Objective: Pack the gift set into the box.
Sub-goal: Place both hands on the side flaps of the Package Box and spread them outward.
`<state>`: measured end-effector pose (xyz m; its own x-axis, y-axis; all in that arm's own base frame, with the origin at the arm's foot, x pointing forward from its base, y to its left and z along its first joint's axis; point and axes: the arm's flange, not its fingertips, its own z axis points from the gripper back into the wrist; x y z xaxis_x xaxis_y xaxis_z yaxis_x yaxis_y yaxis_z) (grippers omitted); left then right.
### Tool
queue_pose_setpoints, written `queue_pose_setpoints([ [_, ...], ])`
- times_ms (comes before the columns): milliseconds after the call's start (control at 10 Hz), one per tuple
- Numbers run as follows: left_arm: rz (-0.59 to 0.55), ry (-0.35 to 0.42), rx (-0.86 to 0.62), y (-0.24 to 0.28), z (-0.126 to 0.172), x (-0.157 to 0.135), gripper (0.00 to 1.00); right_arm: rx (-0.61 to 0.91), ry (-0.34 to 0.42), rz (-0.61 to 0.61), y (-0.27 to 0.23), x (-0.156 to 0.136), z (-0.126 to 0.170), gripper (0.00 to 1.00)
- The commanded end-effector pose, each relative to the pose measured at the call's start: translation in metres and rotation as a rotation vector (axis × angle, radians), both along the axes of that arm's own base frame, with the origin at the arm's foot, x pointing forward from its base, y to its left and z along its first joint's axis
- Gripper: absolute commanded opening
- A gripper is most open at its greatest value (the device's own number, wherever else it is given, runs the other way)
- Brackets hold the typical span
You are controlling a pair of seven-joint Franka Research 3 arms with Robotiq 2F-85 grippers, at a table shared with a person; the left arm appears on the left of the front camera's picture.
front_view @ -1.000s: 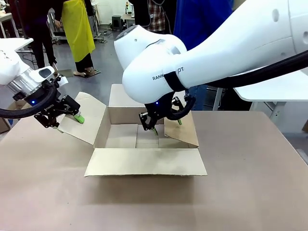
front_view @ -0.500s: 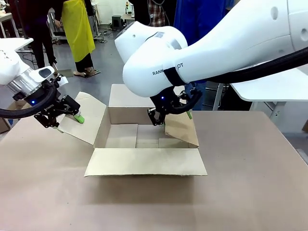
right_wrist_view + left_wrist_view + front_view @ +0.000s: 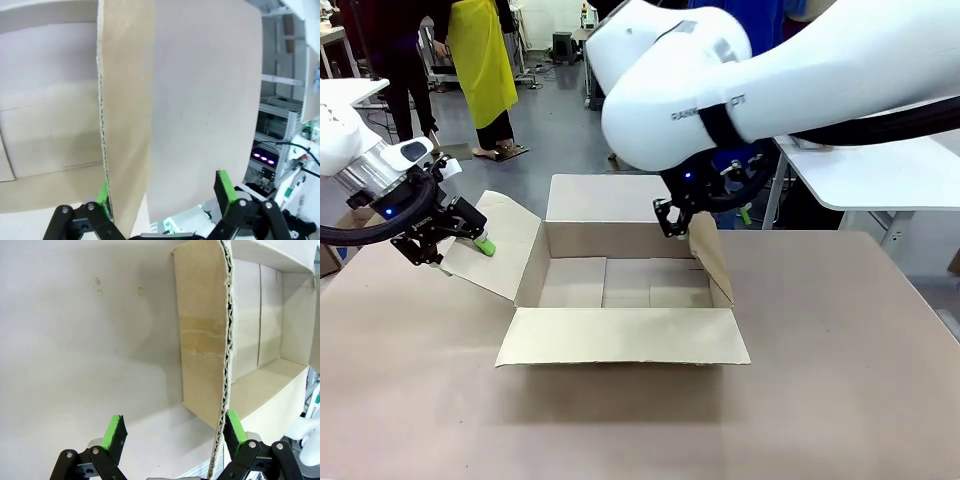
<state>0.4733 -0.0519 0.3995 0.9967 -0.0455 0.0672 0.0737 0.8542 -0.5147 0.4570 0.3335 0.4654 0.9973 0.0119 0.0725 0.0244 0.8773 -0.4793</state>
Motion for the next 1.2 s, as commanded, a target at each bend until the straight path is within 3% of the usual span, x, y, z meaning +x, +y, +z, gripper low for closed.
queue_pose_setpoints([
  [0,0.009,0.001,0.021,0.0,0.0,-0.003,1.0,0.066,-0.007,-0.019,-0.041,-0.014,-0.006,1.0],
  [700,0.009,0.001,0.021,0.0,0.0,-0.003,1.0,0.527,-0.052,-0.066,-0.163,-0.031,-0.053,1.0],
  [800,0.009,0.001,0.021,0.0,0.0,-0.003,1.0,0.325,-0.029,-0.084,-0.131,-0.023,-0.034,1.0],
  [1100,0.009,0.001,0.021,0.0,0.0,-0.003,1.0,0.325,-0.029,-0.084,-0.131,-0.023,-0.034,1.0],
])
